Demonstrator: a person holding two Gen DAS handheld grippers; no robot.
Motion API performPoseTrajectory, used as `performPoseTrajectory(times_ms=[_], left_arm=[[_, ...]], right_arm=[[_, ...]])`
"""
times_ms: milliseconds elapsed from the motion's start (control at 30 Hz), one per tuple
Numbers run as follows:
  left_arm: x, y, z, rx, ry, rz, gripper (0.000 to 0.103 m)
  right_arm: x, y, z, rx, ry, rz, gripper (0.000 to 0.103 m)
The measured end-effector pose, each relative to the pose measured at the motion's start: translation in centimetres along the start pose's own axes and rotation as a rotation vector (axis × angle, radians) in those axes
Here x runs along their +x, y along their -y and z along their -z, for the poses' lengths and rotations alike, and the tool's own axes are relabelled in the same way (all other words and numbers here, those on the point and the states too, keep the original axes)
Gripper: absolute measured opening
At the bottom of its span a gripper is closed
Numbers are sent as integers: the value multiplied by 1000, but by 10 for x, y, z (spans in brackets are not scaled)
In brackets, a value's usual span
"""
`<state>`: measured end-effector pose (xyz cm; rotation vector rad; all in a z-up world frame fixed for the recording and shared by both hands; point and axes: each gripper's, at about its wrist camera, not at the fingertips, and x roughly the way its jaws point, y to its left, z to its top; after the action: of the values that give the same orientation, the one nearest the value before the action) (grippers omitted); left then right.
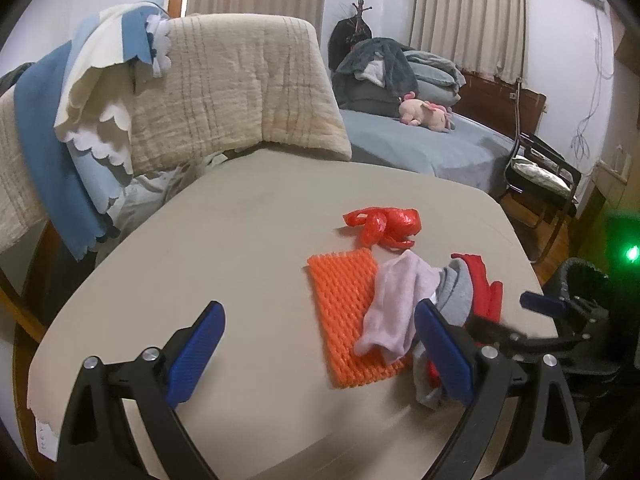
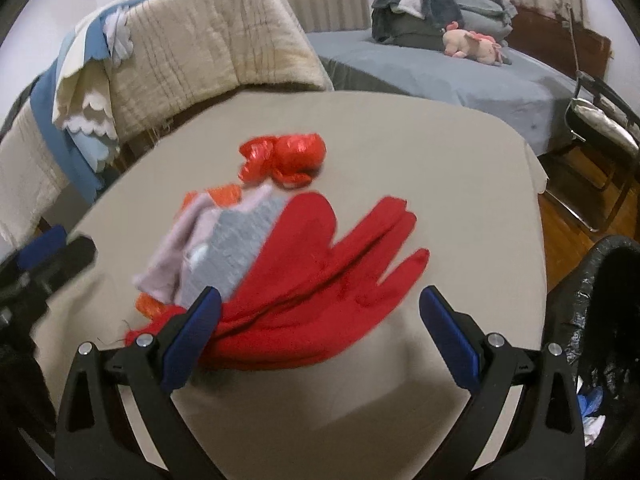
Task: Collect trash
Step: 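Close the right tool on the red glove and lift it, then grasp the pink cloth with the left tool while the right tool holds the glove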
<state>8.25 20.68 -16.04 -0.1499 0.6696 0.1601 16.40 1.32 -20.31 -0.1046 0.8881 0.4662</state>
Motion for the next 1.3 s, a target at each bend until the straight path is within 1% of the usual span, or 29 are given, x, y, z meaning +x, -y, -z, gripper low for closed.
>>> performPoseTrajectory(times_ms=[67, 167, 267, 367, 500, 600, 700, 733, 767, 833, 900, 967, 1000, 1033, 1133, 1300], left_arm=[[1, 0, 0, -3, -2, 1, 93], [3, 1, 0, -10, -6, 5, 93], [4, 3, 1, -10, -11, 5, 93], [4, 4, 3, -19, -15, 5, 93], [4, 3, 3, -20, -17, -2, 93], [3, 0, 3, -22, -17, -6, 93], [3, -2, 3, -24, -14, -7, 93], [3, -2, 3, -24, -14, -6, 93], [3, -2, 3, -23, -13, -6, 93], [3, -2, 3, -24, -13, -5, 93], [3, -1, 3, -24, -14, 1, 93], [4, 1, 2, -23, -15, 6, 93], [4, 3, 2, -21, -15, 10, 93], [4, 5, 2, -18, -16, 14, 92], [4, 14, 1, -6, -17, 31, 92], [6, 29, 1, 14, -19, 58, 91]], right_arm=[[1, 6, 4, -15, -16, 30, 96], [-1, 22, 10, -30, -28, 101, 96], [-5, 39, 11, 4, -19, 120, 96], [-9, 43, 9, 23, -9, 95, 96], [-11, 30, 5, 32, -1, 20, 96], [-6, 17, 5, -2, -16, 5, 96], [5, 11, 7, -4, -38, 0, 96], [8, 11, 8, -1, -50, -3, 91], [10, 11, 9, 1, -59, -7, 80], [13, 13, 10, -4, -72, -19, 72], [12, 14, 11, -15, -70, -29, 57], [11, 15, 10, -24, -76, -51, 33], [10, 16, 10, -26, -82, -68, 25], [9, 18, 10, -22, -86, -82, 11], [2, 27, 9, 10, -73, -102, 9], [-14, 48, 2, 58, -25, -73, 9]])
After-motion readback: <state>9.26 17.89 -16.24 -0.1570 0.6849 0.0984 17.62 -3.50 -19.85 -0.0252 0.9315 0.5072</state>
